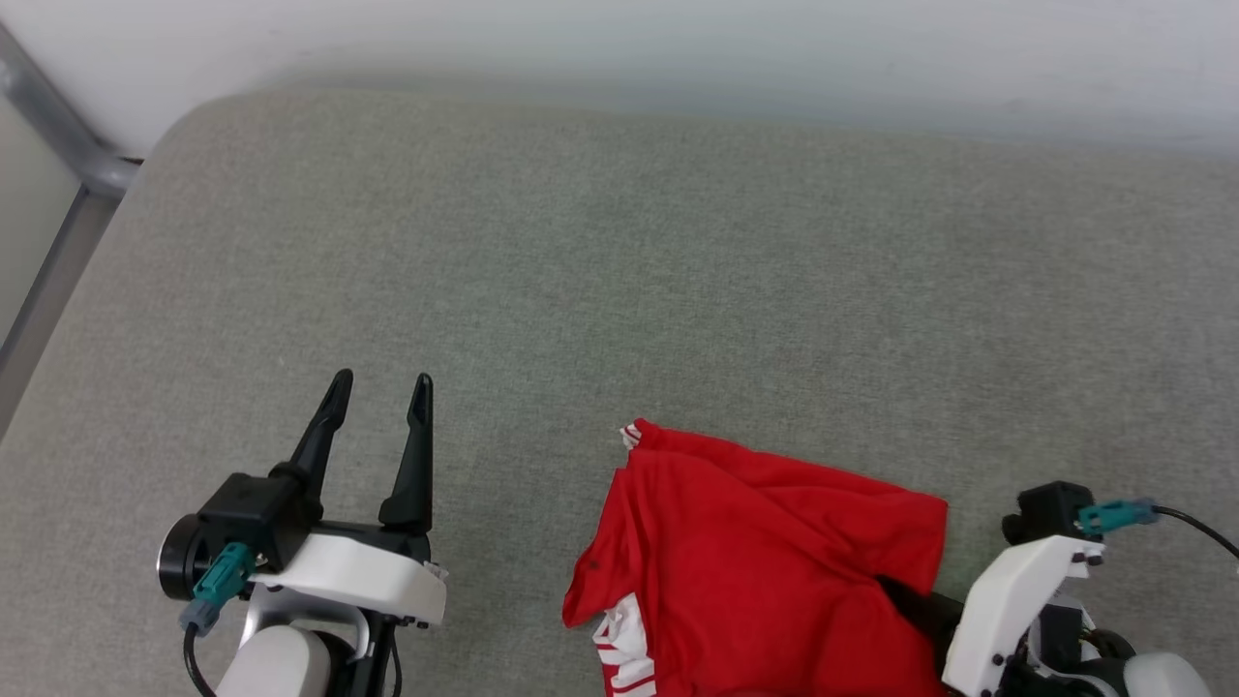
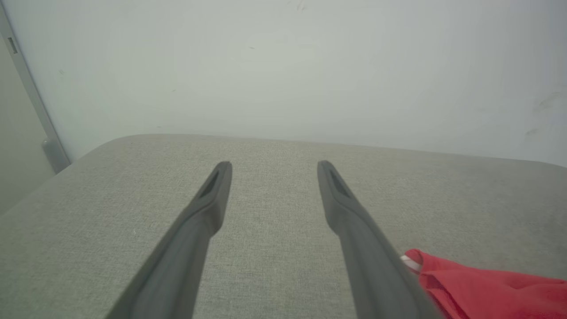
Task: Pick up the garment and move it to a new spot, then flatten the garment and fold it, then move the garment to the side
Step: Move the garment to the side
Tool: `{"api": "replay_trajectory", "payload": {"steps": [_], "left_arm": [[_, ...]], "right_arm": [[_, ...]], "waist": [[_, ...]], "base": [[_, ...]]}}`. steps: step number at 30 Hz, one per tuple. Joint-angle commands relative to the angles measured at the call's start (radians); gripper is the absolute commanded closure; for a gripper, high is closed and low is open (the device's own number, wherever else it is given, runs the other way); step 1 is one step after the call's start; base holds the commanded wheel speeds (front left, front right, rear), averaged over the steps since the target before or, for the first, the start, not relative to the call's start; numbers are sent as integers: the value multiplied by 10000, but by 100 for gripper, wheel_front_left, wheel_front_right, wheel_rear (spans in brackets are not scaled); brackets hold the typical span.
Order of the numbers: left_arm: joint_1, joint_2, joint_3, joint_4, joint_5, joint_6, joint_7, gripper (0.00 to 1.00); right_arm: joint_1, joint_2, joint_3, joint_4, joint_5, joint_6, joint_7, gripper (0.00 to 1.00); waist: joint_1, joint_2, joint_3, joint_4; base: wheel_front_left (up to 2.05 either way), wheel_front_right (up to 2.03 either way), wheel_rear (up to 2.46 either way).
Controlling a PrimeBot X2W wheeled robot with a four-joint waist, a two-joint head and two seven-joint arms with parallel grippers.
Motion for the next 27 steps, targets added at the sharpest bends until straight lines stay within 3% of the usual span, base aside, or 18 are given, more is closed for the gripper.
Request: {"api": "replay_trajectory", "payload": {"steps": [1, 6, 14, 15, 18, 27], "left_arm": [[130, 32, 37, 41, 61, -4, -21, 0], [415, 107, 139, 0, 214, 64, -21, 0], [810, 113, 159, -329, 91, 112, 11, 0], [765, 132, 147, -473, 83, 128, 51, 0], [500, 134, 42, -642, 62, 24, 135, 0], [-769, 458, -238, -1258, 351, -309, 487, 0]], "right_arm": [[-10, -72, 178, 103, -247, -25, -56, 100], [-193, -537, 538, -231, -1616, -24, -675, 100], [-246, -1161, 353, -706, -2804, -21, -594, 100], [-539, -1347, 107, -804, -3017, -21, -485, 100], [-915, -1444, -285, -737, -3352, -21, -596, 100], [-3019, -1992, -1999, 341, -4697, -19, -1265, 100]], "waist": [[0, -1, -254, -217], [0, -1, -797, -964], [0, -1, -1055, -2631], [0, -1, -847, -3279], [0, -1, -424, -3795], [0, -1, 1346, -4400]], "base": [[0, 0, 0], [0, 0, 0], [0, 0, 0], [0, 0, 0], [0, 0, 0], [0, 0, 0]]}}
